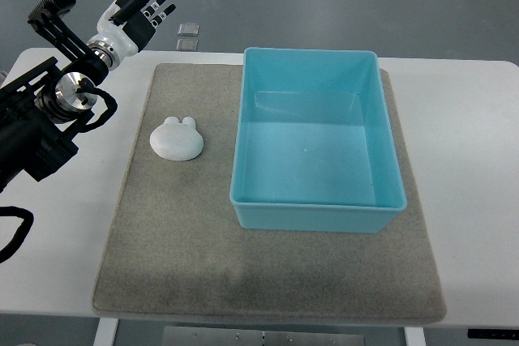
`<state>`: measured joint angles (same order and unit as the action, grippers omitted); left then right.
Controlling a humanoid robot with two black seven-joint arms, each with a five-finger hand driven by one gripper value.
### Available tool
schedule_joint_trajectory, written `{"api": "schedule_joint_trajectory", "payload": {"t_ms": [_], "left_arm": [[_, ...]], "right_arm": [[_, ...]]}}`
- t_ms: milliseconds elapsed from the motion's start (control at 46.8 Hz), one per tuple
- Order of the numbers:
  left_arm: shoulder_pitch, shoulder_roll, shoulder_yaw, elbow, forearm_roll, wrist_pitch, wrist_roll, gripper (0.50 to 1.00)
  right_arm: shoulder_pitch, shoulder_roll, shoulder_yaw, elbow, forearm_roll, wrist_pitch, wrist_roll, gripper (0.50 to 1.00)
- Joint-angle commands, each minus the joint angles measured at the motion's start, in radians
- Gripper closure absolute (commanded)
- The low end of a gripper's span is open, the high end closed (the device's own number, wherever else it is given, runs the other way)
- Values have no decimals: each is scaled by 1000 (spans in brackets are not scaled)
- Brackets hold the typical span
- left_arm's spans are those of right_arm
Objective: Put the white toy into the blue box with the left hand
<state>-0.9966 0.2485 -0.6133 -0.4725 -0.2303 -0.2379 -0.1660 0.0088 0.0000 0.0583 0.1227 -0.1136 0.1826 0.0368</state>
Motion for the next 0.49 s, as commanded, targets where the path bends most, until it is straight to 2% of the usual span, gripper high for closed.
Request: {"api": "schedule_joint_trajectory", "payload": {"t_ms": [0,128,470], "left_arm": [[0,0,1,0,5,0,-6,506],[3,0,3,0,8,0,-33,506],[3,0,1,0,8,0,-33,506]], "right_arm": [[-1,0,0,0,0,0,0,564],[0,0,0,0,0,0,0,564],[0,0,0,0,0,0,0,564]]}}
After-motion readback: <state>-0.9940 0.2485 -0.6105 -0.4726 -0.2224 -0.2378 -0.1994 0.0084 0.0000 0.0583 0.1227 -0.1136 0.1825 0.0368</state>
